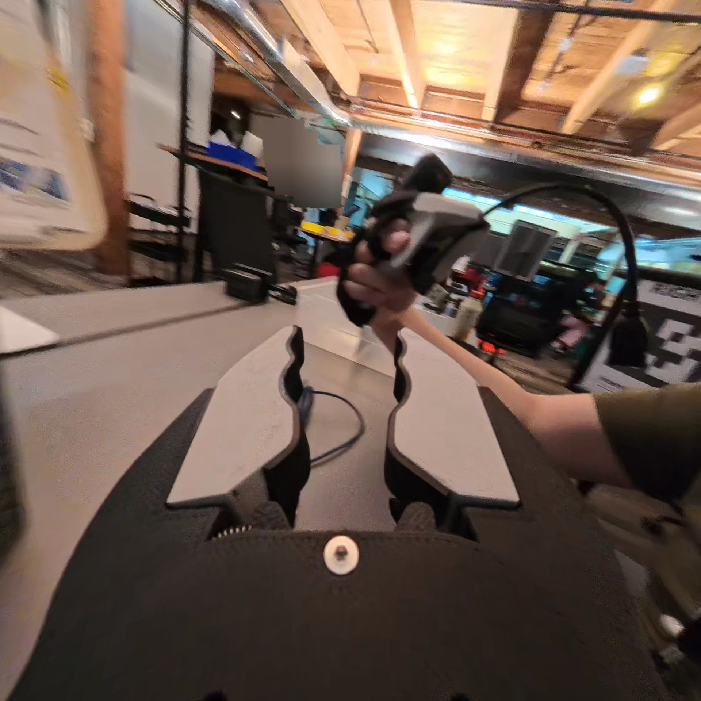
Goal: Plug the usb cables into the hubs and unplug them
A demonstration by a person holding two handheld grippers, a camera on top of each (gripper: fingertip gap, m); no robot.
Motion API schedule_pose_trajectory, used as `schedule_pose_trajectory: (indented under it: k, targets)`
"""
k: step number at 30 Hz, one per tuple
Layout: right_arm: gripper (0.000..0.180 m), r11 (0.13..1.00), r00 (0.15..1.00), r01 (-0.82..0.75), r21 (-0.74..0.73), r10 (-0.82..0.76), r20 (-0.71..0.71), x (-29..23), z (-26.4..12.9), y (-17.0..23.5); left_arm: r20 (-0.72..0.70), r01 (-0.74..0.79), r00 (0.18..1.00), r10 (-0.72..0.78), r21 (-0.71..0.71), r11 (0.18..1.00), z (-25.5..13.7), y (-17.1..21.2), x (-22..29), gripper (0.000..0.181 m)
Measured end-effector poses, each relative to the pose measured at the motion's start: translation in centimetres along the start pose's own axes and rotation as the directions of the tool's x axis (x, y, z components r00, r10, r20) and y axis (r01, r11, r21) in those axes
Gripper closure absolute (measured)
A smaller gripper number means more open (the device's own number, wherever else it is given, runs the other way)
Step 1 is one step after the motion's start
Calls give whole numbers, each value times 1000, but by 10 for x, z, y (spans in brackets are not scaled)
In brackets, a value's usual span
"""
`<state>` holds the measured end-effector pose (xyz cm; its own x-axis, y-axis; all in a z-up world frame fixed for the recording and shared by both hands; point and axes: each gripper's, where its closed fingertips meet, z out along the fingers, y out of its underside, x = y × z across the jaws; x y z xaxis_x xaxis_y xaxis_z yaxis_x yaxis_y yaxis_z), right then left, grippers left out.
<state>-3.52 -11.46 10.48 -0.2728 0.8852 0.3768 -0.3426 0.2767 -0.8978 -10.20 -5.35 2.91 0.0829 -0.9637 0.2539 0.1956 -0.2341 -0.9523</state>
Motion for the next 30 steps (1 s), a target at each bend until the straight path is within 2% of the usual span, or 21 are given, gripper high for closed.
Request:
schedule_pose_trajectory:
  k: [1, 3, 6, 8, 13, 18, 22, 26, 30]
  targets:
    - [175, 1000, 1000, 1, 2, -1, -4, 1, 2, 0, -7, -8, 1000, 8, -21, 1000, 11, 9, 9, 135]
    - [175, 1000, 1000, 4, 1, -4, -16, 3, 6, 2, 48, -115, 992, 119, -70, 991, 30, 27, 21, 130]
    - [175, 997, 1000, -3, 73, 3, 1, 1, 10, -5, 168, -320, 923, 345, -157, 934, 49, 40, 27, 133]
    - [175, 989, 1000, -2, 150, 2, 3, 1, 10, -15, 215, -386, 884, 415, -167, 907, 58, 36, 33, 140]
    - [175, 927, 999, -4, 374, 16, -31, 9, 4, -43, 292, -455, 837, 462, -96, 885, 64, 7, 47, 148]
    - [175, 939, 999, 0, 343, 15, -41, 10, 9, -34, 324, -520, 794, 515, -78, 851, 65, -3, 56, 148]
    - [175, 952, 999, -19, 307, 29, -26, 10, 18, -23, 382, -525, 783, 492, -20, 851, 57, 1, 60, 150]
    - [176, 956, 999, -40, 291, 47, -16, 11, 24, -13, 451, -599, 693, 563, -74, 797, 48, 8, 57, 151]
    - [175, 949, 997, -65, 309, 71, -8, 13, 26, -9, 464, -602, 676, 572, -99, 792, 47, 7, 55, 153]
